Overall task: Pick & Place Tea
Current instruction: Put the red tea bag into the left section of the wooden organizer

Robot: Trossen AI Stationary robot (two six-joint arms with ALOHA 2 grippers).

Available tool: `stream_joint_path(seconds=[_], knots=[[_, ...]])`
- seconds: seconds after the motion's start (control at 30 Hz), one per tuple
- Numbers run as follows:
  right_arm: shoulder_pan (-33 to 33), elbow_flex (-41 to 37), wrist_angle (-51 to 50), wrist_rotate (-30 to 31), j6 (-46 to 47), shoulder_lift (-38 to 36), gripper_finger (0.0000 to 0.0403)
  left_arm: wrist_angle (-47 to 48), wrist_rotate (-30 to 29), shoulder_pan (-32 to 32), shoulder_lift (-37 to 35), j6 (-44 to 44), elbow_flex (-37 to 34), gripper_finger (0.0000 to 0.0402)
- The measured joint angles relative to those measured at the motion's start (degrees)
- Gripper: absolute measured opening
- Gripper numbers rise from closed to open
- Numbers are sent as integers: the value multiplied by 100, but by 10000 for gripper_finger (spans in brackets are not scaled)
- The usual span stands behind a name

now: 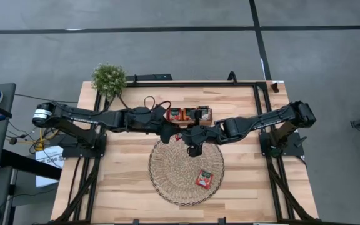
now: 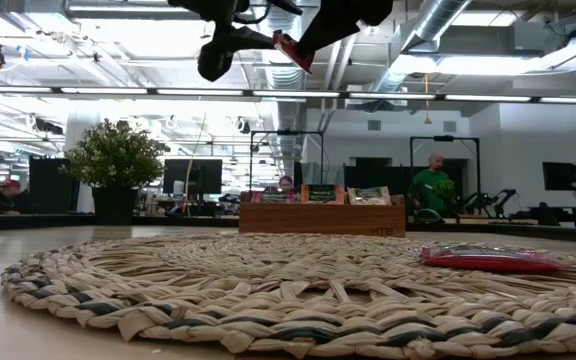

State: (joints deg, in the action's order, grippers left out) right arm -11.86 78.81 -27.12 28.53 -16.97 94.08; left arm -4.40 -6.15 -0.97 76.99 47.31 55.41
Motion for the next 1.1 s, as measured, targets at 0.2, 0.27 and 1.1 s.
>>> stream_joint_path(seconds=[0.2, 0.27, 1.1], knots=[[-2, 0, -30, -2, 0, 2, 0, 521, -62, 4, -7, -25, 200, 187], [0, 0, -32, -1, 0, 2, 0, 656, -66, 4, -7, -14, 196, 180], [-9, 0, 7, -10, 39, 2, 11, 787, 9, 7, -11, -144, 195, 2]])
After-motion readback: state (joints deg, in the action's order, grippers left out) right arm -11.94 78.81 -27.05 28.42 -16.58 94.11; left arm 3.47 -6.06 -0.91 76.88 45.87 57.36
